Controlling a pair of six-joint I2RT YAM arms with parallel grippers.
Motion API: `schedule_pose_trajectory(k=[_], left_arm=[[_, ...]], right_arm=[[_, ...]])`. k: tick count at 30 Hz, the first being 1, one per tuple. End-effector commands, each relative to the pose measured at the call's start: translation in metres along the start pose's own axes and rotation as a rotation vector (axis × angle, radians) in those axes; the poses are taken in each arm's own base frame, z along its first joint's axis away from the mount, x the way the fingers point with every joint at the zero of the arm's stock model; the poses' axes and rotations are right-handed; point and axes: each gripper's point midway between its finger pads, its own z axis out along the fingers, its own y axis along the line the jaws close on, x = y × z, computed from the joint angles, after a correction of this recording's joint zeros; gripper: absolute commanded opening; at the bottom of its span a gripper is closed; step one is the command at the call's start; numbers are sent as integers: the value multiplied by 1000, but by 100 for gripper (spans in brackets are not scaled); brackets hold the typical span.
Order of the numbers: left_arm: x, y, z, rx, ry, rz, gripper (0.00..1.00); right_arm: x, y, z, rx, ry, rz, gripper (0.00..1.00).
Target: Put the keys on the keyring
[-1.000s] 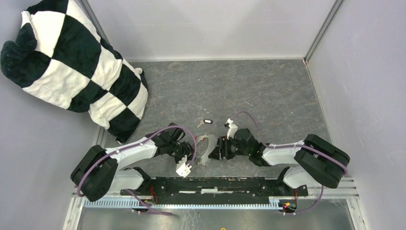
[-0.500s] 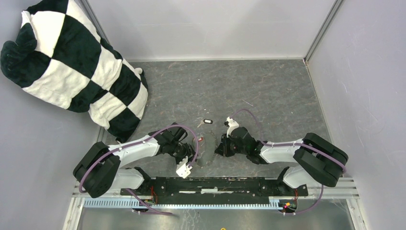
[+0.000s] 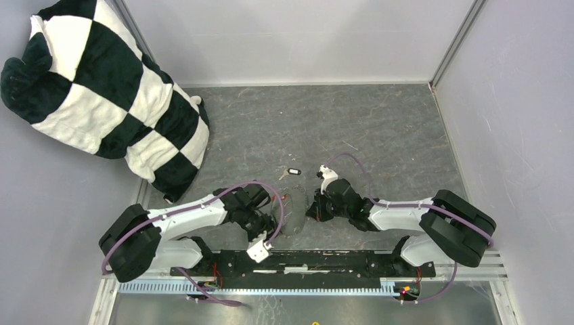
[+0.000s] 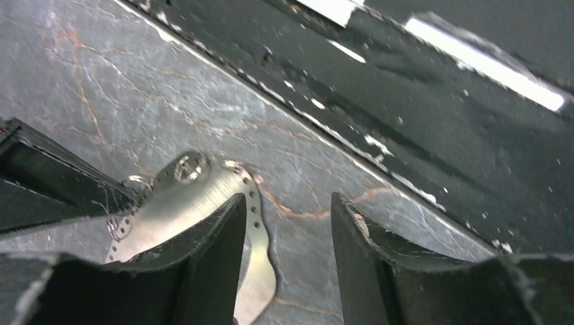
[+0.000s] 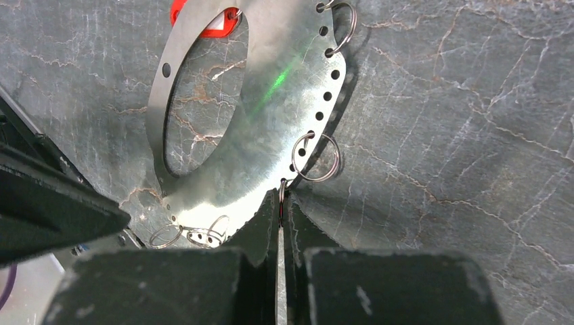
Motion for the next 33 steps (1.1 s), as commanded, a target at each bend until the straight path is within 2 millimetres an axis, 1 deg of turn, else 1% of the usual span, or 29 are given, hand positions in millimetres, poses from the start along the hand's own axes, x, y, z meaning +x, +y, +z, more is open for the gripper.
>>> schedule_pose_trajectory(k=[1, 2, 4, 5, 7, 10, 13, 18, 24, 27, 33], left_arm=[[-20, 40, 6, -96, -65, -142, 56], [-18, 49, 8, -114, -53, -187, 56], [-17, 53, 11, -104, -38, -301, 54], [-17, 53, 12, -101, -32, -389, 54], [-16, 51, 14, -96, -13, -493, 54], [-15, 47, 17, -109, 14, -612, 54], [-14, 46, 22, -122, 51, -692, 54], [-6, 43, 25, -155, 127, -782, 53], [3, 55, 25, -246, 169, -887, 53], [2, 59, 27, -268, 167, -910, 52], [-1, 59, 33, -279, 179, -923, 51]], right_arm=[[-10, 5, -3, -7, -31, -22, 0], [-10, 4, -4, -4, -35, -20, 0], [-12, 3, -5, 0, -47, -16, 0], [-13, 3, -6, 2, -54, -15, 0], [-15, 2, -8, 6, -67, -10, 0], [-17, 2, -10, 8, -82, 1, 0], [-18, 1, -12, 10, -94, 13, 0], [-16, 1, -12, 8, -99, 20, 0], [-15, 0, -13, 6, -101, 26, 0], [-14, -1, -14, 4, -103, 29, 0], [-13, -1, -15, 1, -107, 39, 0]])
